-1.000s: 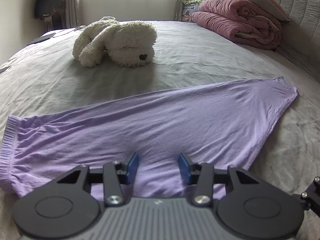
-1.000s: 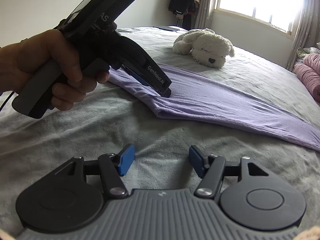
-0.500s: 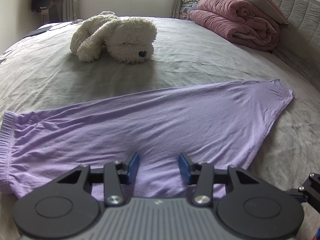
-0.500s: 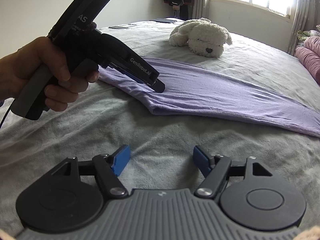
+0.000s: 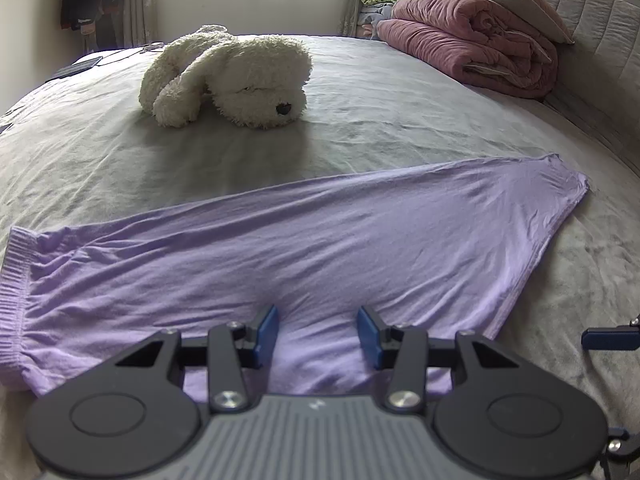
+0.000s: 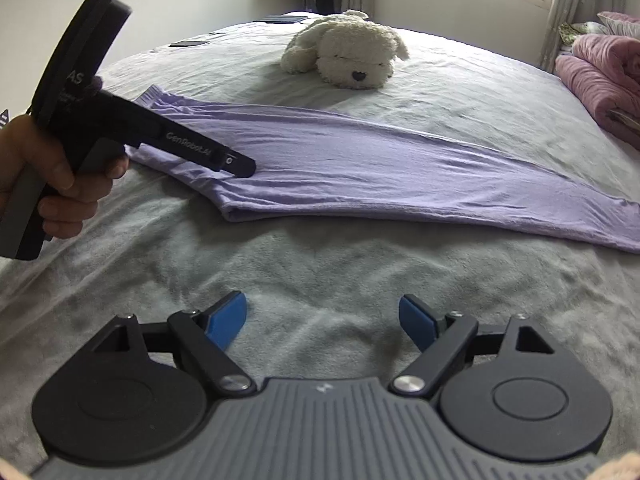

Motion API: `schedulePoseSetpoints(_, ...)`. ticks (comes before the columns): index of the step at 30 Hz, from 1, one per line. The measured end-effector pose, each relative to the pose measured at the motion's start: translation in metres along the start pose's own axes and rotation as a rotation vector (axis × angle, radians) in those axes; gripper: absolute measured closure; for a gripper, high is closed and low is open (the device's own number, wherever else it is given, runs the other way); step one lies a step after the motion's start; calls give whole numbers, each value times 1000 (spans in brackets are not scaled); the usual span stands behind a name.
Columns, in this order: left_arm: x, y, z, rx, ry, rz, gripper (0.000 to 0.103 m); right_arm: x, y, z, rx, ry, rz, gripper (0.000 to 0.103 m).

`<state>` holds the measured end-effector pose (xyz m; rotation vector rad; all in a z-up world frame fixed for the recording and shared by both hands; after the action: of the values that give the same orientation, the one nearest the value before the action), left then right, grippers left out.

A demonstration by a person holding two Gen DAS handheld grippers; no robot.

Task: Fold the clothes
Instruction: 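Move the open right gripper along the garment toward its hem end, then lower the open right gripper onto the garment hem end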

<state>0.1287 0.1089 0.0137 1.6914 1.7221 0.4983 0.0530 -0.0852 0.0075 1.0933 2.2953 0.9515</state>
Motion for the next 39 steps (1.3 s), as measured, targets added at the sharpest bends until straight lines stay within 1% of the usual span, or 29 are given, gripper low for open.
schedulePoseSetpoints(15, -4, -2, 0, -7, 18, 21, 57, -63, -4, -1, -39, 9, 373, 17)
schedulePoseSetpoints(16, -4, -2, 0, -8, 22, 26, 57, -64, -3, 1, -44, 3, 370, 17)
schedulePoseSetpoints(18, -6, -3, 0, -11, 30, 35, 57, -68, -1, 7, -67, -27, 343, 17)
schedulePoseSetpoints(22, -6, -3, -1, -11, 31, 39, 57, -83, -1, 14, -108, -80, 381, 17)
schedulePoseSetpoints(24, -7, -3, -1, -12, 35, 43, 57, -89, -1, 16, -111, -131, 369, 17)
schedulePoseSetpoints(26, -8, -4, 0, -14, 41, 49, 57, -99, -1, 17, -118, -175, 385, 17)
schedulePoseSetpoints(29, -10, -4, 0, -20, 47, 58, 57, -124, -5, 18, -142, -233, 456, 17)
schedulePoseSetpoints(32, -9, -5, 0, -21, 45, 59, 57, -152, -10, 21, -136, -346, 501, 17)
schedulePoseSetpoints(33, -9, -5, 0, -21, 45, 60, 57, -163, -14, 21, -131, -370, 526, 17)
schedulePoseSetpoints(37, -10, -5, 1, -26, 46, 67, 56, -204, -26, 18, -155, -424, 622, 17)
schedulePoseSetpoints(39, -11, -6, 2, -31, 47, 73, 55, -216, -28, 18, -173, -434, 648, 17)
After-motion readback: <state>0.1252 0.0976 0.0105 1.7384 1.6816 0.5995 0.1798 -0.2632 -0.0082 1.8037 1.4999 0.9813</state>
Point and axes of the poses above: each gripper's, at about its wrist camera, not at the fingertips, and z roughly the way its jaws point, x to its left, y to its top, the point moved 2 cm from there along z, roughly the way its jaws point, and after that the axes turned 10 degrees about -z, right-handed, at the moved point
